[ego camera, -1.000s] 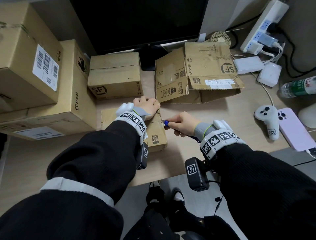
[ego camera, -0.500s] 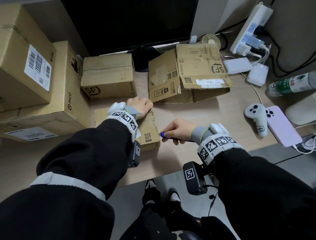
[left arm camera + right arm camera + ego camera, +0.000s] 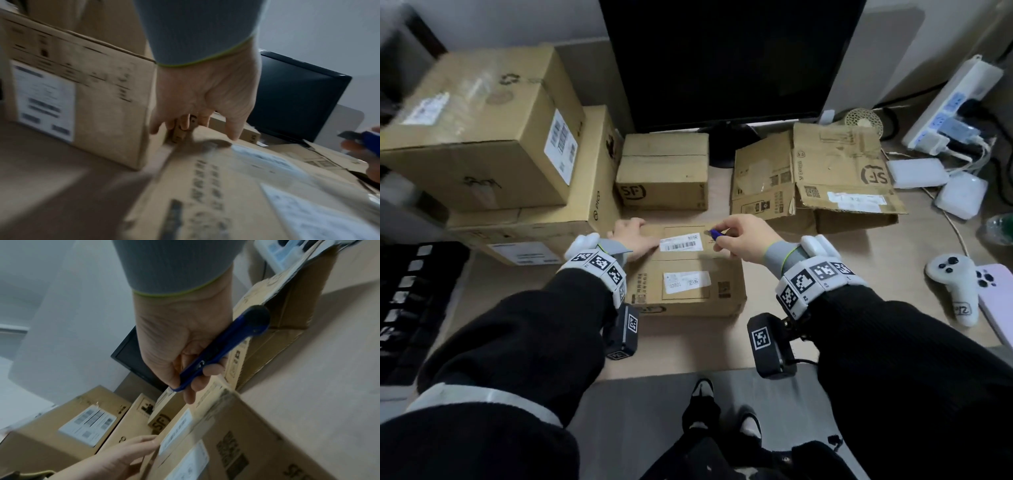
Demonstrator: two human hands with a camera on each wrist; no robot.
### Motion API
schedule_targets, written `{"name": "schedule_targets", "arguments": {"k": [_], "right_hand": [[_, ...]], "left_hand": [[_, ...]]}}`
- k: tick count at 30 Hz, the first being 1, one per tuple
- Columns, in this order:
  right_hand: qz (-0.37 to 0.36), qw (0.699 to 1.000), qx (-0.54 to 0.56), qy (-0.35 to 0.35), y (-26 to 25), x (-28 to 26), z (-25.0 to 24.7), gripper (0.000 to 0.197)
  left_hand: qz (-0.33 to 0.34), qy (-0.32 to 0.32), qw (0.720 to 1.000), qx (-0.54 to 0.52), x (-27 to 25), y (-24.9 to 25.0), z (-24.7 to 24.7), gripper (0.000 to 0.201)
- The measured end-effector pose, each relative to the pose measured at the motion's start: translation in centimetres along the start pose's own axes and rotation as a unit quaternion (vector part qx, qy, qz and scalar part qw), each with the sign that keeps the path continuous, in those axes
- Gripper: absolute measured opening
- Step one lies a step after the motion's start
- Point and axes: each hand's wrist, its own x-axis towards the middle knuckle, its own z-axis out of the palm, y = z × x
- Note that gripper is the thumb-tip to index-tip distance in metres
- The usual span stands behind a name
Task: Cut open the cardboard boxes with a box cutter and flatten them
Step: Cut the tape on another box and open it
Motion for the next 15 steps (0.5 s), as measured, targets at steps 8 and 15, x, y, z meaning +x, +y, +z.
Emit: {"name": "schedule_targets", "arguments": {"k": [8, 15], "right_hand": [[-0.054, 0.987, -0.129, -0.081, -3.3, 1.9, 4.4, 0.021], [-0.032, 0.987, -0.149, -0.06, -3.4, 3.1, 5.1, 0.015]], "left_hand": [[-0.032, -0.05, 0.986, -0.153, -1.9, -4.3, 0.1, 0.043], [-0.096, -0.232, 0.963, -0.102, -3.2, -6.8, -1.5, 0.046]]}}
